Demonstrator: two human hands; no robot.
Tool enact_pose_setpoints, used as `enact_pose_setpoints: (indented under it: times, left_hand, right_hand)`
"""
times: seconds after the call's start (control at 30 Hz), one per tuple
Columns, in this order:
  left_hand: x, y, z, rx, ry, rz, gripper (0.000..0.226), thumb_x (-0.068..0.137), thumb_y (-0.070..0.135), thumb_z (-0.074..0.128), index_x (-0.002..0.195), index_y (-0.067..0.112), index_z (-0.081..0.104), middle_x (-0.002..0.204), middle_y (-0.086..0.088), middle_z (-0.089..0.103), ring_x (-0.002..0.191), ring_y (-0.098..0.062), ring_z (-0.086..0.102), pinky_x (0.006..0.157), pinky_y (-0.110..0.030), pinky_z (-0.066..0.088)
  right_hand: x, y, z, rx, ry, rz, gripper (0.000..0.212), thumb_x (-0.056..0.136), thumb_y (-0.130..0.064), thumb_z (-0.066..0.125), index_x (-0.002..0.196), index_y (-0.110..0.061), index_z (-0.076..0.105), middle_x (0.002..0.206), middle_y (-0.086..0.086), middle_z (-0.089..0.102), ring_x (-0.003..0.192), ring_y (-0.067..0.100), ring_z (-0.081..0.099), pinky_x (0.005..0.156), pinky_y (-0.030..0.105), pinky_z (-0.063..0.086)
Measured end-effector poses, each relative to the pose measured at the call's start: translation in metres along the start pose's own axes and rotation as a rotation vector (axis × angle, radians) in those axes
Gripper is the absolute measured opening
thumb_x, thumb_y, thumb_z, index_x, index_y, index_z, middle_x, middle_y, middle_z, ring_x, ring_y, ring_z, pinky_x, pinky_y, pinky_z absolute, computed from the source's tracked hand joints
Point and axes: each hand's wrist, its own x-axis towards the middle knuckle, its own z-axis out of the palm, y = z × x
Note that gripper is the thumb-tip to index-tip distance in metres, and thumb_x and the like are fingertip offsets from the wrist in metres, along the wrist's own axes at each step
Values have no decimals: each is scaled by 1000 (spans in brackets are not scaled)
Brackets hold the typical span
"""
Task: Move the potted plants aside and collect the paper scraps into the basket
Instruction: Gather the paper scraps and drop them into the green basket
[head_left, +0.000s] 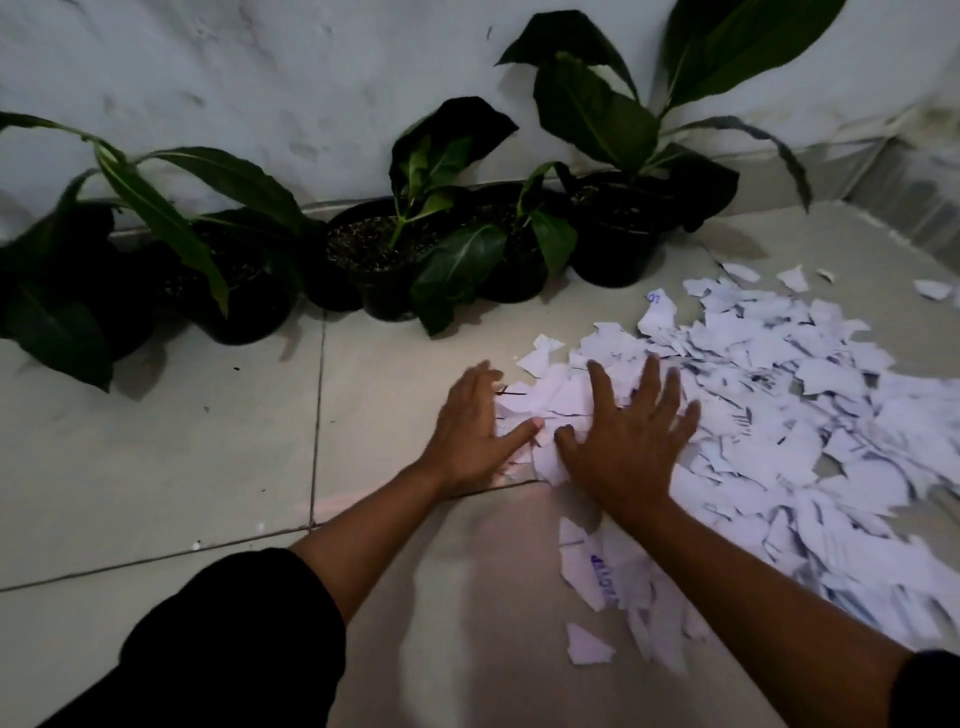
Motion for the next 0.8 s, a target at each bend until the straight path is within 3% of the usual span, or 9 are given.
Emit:
enact_pose_setpoints:
  times: [0.07,0.17,0.3,0.37,0.43,0.53,0.6,0.7,0.8]
  left_hand:
    - [5,3,2,92,-159,-25,113,66,76,59,151,23,7,161,-2,-2,148,-24,-3,120,-40,8]
    - [2,20,15,173,-388,29,131,54,75,69,148,35,-14,158,-2,-22,145,-25,-21,119,-43,-4]
    - [-3,53,43,226,-477,130,140,50,69,77,140,44,-27,154,-6,-32,139,-26,-34,117,-47,-14]
    - [-4,65,54,246,-470,159,143,46,72,77,134,49,-34,153,-6,-34,138,-26,-36,115,-54,-15]
    - [-5,74,64,274,-463,165,144,43,75,75,132,51,-36,152,-8,-37,136,-29,-39,113,-58,-16]
    - [-5,79,75,351,-449,140,134,47,76,73,143,49,-17,153,-11,-33,137,-31,-37,111,-59,-18]
    - [-7,78,80,340,-402,132,120,51,77,70,146,48,3,157,-9,-22,142,-30,-28,114,-53,-16]
    - [-14,77,84,300,-242,165,98,52,86,48,139,45,30,156,0,13,144,-23,4,115,-38,5]
    - [-23,79,90,241,-113,182,74,67,76,35,130,37,44,137,2,35,126,-20,25,97,-31,24]
  right_hand:
    - [5,23,-4,-39,-121,77,88,74,-69,55,147,-46,12,158,20,-5,144,43,-10,109,66,-3]
    - [0,45,-9,-11,-327,101,83,76,-73,49,146,-48,12,158,15,7,144,40,6,110,64,11]
    - [-7,71,-29,155,-216,-79,80,71,-70,54,142,-47,25,144,7,36,131,28,38,105,47,36]
    - [-7,86,-39,157,-141,-29,89,63,-76,51,143,-50,21,148,10,30,136,31,31,107,51,33]
    - [-7,107,-45,137,-266,122,101,58,-85,54,142,-58,5,157,12,8,144,37,10,111,60,20]
    - [-14,128,-45,133,-535,202,111,51,-86,61,138,-65,-5,159,11,-9,143,45,-4,107,70,13]
    - [-21,131,-37,72,-375,79,96,58,-88,53,139,-61,10,155,17,14,138,52,16,100,75,24]
    - [-22,130,-39,36,-370,57,78,73,-75,53,141,-55,21,144,10,31,130,41,34,101,57,37]
    - [-24,131,-45,54,-400,-41,64,85,-50,55,142,-46,28,136,9,39,120,35,44,98,41,42]
